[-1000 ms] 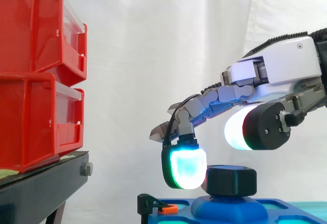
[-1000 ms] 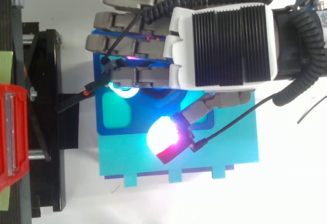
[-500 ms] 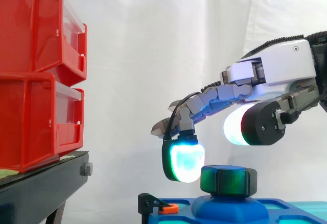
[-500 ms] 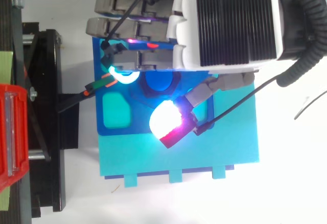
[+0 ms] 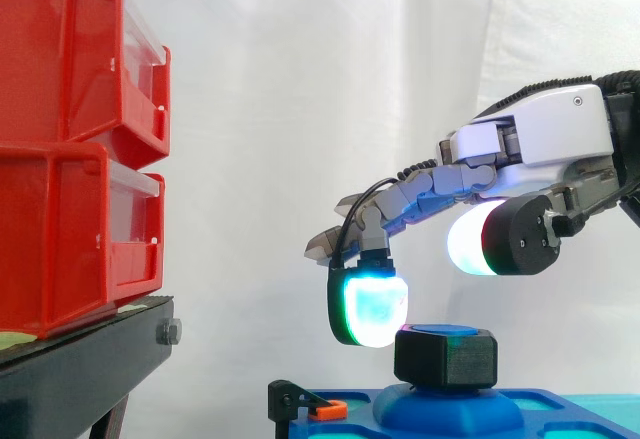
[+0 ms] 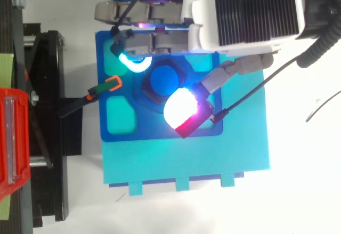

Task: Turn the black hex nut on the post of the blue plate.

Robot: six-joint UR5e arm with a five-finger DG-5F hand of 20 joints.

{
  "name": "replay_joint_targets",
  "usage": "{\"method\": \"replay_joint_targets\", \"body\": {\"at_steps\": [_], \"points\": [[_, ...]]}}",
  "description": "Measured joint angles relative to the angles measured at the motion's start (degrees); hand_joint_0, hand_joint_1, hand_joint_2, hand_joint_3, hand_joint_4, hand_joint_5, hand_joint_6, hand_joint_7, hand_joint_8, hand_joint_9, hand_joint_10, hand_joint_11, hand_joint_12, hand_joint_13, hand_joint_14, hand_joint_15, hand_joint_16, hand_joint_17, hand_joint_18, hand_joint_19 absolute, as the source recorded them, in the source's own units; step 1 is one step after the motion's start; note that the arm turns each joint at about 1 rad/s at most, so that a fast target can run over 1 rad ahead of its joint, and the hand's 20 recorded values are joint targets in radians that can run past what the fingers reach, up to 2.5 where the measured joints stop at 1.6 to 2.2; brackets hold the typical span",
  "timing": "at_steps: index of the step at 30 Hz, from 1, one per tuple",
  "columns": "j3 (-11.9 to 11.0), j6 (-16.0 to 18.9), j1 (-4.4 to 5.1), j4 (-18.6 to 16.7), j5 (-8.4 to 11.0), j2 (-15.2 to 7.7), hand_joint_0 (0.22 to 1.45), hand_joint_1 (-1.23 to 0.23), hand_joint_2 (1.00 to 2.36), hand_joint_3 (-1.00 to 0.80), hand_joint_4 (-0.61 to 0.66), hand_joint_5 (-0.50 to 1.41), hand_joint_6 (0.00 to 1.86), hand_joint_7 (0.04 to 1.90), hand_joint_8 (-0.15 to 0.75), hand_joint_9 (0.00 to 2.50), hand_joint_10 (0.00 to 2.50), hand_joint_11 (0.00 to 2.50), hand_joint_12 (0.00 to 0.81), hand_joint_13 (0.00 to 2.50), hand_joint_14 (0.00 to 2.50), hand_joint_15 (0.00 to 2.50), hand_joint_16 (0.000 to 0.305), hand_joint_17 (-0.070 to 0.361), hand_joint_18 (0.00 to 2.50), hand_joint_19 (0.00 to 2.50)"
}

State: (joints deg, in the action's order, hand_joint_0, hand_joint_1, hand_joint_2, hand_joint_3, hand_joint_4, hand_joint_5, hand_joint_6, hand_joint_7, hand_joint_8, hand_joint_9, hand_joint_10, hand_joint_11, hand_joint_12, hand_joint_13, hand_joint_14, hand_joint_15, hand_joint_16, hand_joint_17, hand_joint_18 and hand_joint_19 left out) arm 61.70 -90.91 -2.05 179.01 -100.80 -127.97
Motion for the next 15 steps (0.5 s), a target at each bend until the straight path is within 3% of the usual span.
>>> {"method": "replay_joint_targets", "body": {"at_steps": [9, 15], "points": [[0.0, 0.2, 0.41, -0.9, 0.09, 0.0, 0.45, -0.18, 1.00, -0.50, 0.19, -0.20, 0.55, 1.13, 0.217, 0.20, 0.00, 0.00, 0.348, 0.27, 0.00, 0.03, 0.052, 0.116, 0.00, 0.00], [0.0, 1.0, 1.27, -2.7, 0.88, 0.0, 0.45, -0.18, 1.00, -0.50, 0.19, -0.19, 0.54, 1.15, 0.219, 0.20, 0.00, 0.00, 0.350, 0.27, 0.00, 0.03, 0.051, 0.116, 0.00, 0.00]]}}
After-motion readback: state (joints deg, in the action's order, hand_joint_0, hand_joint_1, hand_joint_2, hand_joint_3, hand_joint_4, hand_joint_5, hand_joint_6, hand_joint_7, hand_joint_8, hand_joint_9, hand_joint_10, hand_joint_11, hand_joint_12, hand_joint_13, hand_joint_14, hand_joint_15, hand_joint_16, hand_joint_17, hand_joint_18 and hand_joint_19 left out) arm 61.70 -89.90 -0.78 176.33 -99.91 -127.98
